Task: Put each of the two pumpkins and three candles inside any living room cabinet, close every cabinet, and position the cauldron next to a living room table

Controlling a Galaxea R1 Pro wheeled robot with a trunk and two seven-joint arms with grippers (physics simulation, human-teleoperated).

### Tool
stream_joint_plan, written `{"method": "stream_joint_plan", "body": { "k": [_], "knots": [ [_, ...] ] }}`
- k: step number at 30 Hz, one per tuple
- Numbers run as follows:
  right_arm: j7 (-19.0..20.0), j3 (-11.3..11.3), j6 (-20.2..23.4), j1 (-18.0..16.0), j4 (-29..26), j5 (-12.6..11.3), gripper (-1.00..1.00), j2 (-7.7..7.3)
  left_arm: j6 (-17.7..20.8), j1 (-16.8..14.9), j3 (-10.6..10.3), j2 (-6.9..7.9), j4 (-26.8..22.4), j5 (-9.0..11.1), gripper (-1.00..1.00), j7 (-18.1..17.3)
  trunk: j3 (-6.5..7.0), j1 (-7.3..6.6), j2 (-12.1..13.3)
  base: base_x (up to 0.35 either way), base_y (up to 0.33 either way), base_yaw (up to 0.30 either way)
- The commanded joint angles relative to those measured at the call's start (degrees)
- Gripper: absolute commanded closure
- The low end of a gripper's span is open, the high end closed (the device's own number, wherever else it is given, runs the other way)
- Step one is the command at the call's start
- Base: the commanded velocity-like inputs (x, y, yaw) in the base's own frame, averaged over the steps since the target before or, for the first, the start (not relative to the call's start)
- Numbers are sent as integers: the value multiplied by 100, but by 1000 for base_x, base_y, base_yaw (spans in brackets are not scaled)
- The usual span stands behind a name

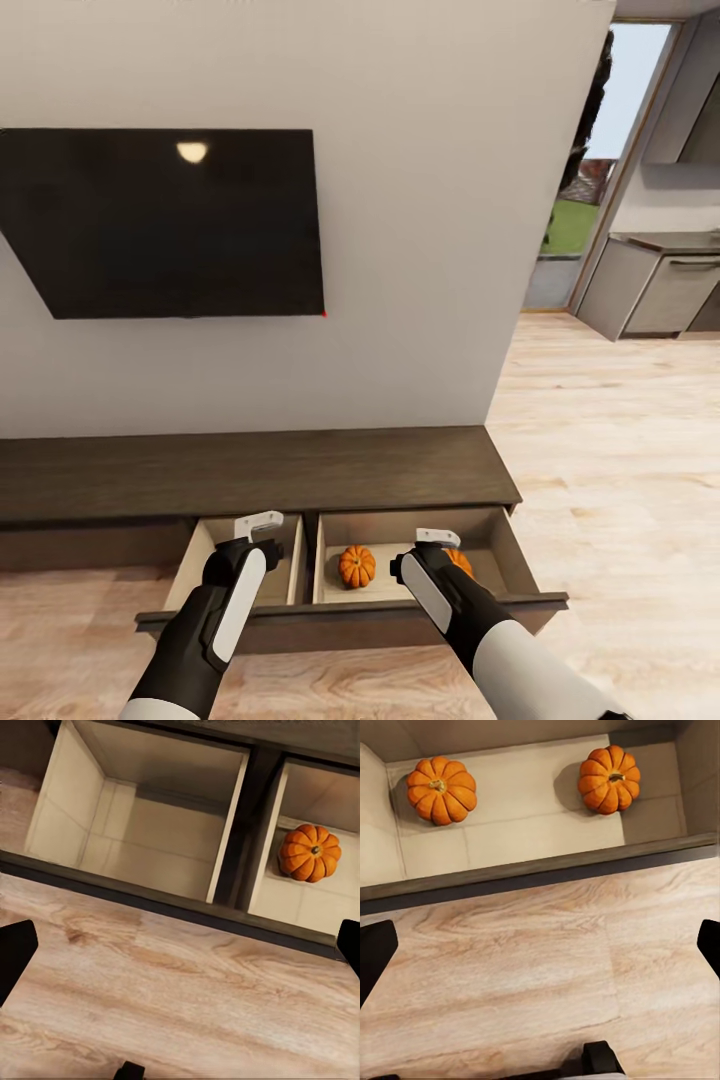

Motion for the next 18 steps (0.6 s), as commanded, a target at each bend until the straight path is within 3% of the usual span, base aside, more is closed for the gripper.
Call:
{"method": "stream_joint_plan", "body": {
  "k": [1, 4, 11, 18],
  "knots": [
    [0, 0, 0, 0, 0, -1, -100, 0, 0, 1, 1, 1, 0, 1, -100, -1, 18, -23, 42, -132, 0, 0],
    [0, 0, 1, 0, 0, -1, -100, 0, 0, -1, 2, 2, 0, 1, -100, -3, 72, -89, 162, -226, 0, 0],
    [0, 0, 2, 0, 0, -1, -100, 0, 0, 0, 3, 4, -3, 1, -100, -3, 72, -89, 162, -245, 0, 0],
    [0, 2, 2, 0, 0, -1, -100, 0, 0, -3, -7, 5, -12, -3, -100, 3, 72, -89, 162, -70, 0, 0]
  ]
}}
